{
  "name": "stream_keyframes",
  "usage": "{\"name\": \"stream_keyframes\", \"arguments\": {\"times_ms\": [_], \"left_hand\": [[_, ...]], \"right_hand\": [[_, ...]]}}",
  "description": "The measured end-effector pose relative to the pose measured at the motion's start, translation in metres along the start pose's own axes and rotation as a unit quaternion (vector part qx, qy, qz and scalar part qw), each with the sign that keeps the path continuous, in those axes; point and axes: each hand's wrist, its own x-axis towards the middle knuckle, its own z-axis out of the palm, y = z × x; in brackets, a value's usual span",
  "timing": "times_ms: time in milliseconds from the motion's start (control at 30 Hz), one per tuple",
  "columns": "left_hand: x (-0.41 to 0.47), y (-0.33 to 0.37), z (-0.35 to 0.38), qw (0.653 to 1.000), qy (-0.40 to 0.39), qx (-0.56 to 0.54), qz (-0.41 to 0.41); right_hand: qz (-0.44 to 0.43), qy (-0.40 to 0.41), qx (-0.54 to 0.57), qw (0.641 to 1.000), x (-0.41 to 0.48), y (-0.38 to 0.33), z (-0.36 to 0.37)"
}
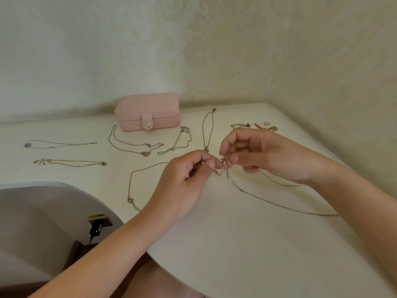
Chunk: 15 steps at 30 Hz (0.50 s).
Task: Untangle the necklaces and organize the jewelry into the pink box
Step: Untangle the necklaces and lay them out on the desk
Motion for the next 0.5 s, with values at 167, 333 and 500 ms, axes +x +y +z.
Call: {"name": "stream_keyframes", "arguments": {"times_ms": [167,333,500], "left_hand": [[-0.001,0.001,-0.001,0.999,0.045,-0.017,0.005],[0.000,0.001,-0.001,0.998,0.046,-0.040,-0.013],[-0.001,0.006,-0.001,0.998,0.051,-0.027,0.010]], "right_hand": [[-0.017,0.073,-0.131,0.989,0.000,-0.006,0.002],[-0.039,0.107,-0.105,0.988,-0.001,-0.011,0.006],[-0.049,0.108,-0.091,0.989,-0.002,-0.011,0.008]]}}
